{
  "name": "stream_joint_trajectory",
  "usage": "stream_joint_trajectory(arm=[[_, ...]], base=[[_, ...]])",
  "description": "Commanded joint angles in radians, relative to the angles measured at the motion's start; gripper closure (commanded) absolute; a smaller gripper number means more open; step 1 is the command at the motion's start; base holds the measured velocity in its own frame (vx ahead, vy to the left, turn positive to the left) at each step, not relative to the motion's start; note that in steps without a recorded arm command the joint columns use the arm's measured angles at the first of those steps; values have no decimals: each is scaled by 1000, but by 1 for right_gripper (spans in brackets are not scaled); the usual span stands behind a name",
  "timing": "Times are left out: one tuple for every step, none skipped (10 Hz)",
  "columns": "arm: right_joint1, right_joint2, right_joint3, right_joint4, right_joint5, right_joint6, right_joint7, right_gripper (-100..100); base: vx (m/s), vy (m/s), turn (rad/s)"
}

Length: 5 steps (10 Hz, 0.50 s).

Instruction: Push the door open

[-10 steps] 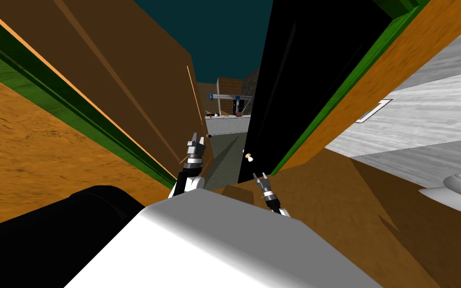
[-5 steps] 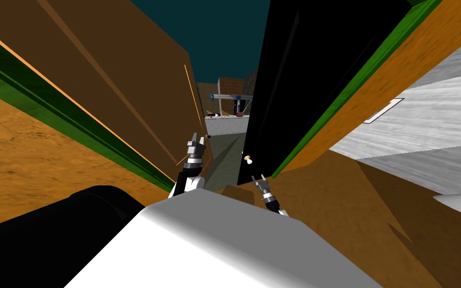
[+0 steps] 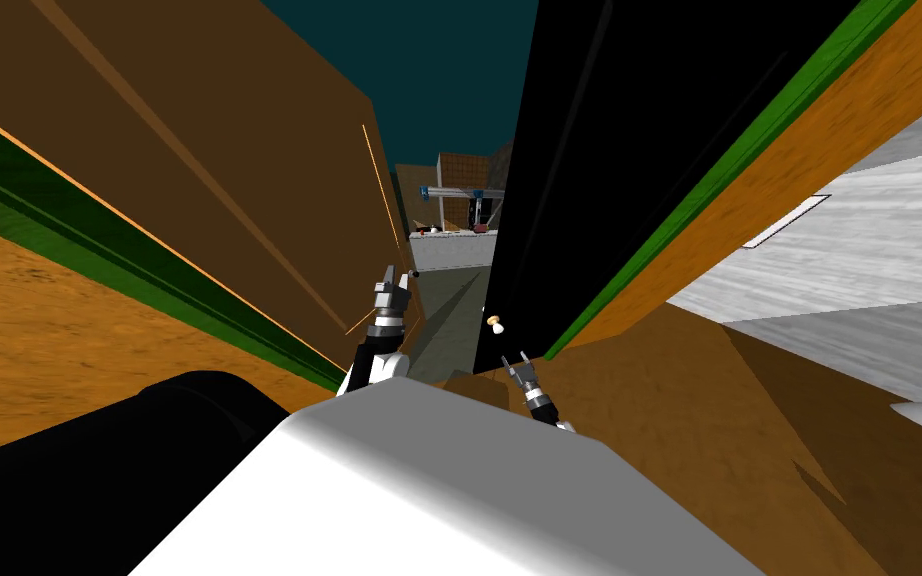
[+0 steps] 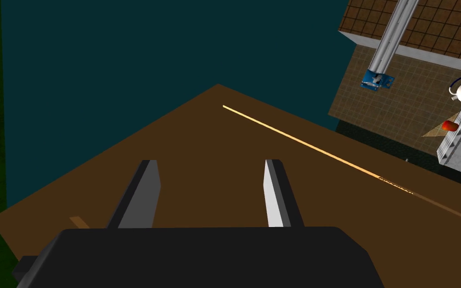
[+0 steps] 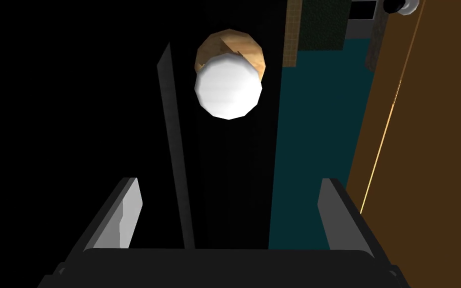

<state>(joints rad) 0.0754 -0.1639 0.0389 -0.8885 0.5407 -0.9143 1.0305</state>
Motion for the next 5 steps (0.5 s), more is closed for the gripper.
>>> stream_joint_trajectory(arm=[[0, 0, 0, 0, 0, 0, 0, -100], [-4, 5, -2, 5, 0, 1, 7, -100], [-5, 6, -3, 7, -1, 2, 9, -100], [-7, 10, -5, 10, -2, 5, 12, -100], [-10, 15, -6, 12, -2, 8, 16, -100]], base=[[32, -19, 8], [126, 12, 26], [185, 61, 40], [191, 95, 25], [188, 95, 24]])
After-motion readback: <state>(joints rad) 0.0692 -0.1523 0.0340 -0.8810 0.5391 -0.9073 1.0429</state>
